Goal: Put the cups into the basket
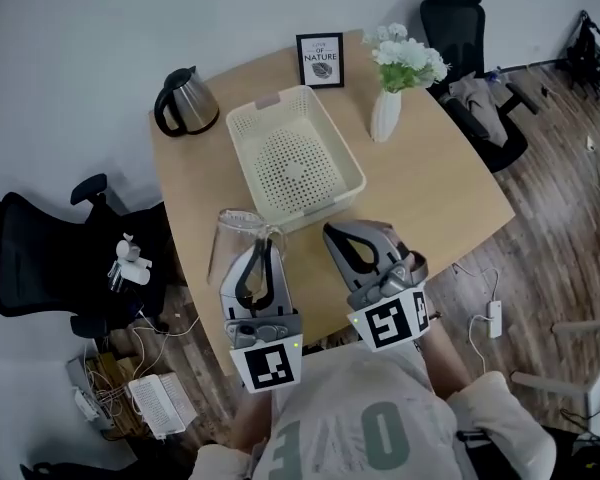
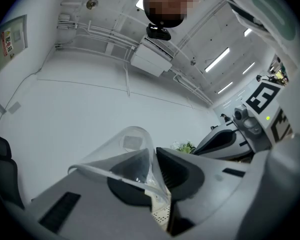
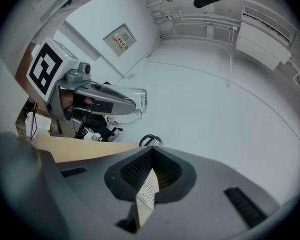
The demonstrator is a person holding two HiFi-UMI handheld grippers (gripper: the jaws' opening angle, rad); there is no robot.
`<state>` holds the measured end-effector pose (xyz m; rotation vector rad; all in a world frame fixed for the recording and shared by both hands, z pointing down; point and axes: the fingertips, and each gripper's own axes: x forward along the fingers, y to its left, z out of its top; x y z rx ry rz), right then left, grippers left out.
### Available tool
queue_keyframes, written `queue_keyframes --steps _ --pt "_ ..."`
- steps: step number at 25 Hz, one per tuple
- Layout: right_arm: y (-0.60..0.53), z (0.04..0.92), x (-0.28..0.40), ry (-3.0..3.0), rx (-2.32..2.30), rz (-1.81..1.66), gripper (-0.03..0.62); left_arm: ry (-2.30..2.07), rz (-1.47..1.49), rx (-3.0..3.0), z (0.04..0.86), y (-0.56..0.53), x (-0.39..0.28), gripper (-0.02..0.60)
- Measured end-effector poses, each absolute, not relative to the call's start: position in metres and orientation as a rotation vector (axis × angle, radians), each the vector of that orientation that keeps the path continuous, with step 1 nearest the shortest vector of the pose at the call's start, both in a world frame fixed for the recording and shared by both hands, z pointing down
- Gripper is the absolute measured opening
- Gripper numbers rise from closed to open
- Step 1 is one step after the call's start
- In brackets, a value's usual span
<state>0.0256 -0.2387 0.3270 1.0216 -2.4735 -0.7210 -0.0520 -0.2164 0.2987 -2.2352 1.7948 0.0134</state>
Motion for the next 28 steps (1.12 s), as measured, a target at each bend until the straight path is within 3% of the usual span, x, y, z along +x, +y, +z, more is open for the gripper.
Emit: queue_keyframes --steps 8,15,28 --pt "-0.282 0.315 0.046 -2.5 1.016 -0.741 -0.002 1.851 0.03 -2.176 0.284 -0.257 -0.04 0.041" --pt "-0.308 0.312 0.046 -2.545 1.009 -0.717 -0.002 1.826 -0.133 -2.136 0.29 -0.279 -0.041 0.041" --pt "-0.342 0.333 0.044 -2.583 0.971 -0.643 -0.003 1.586 -0.734 -2.152 0.327 -0.379 -0.039 0.041"
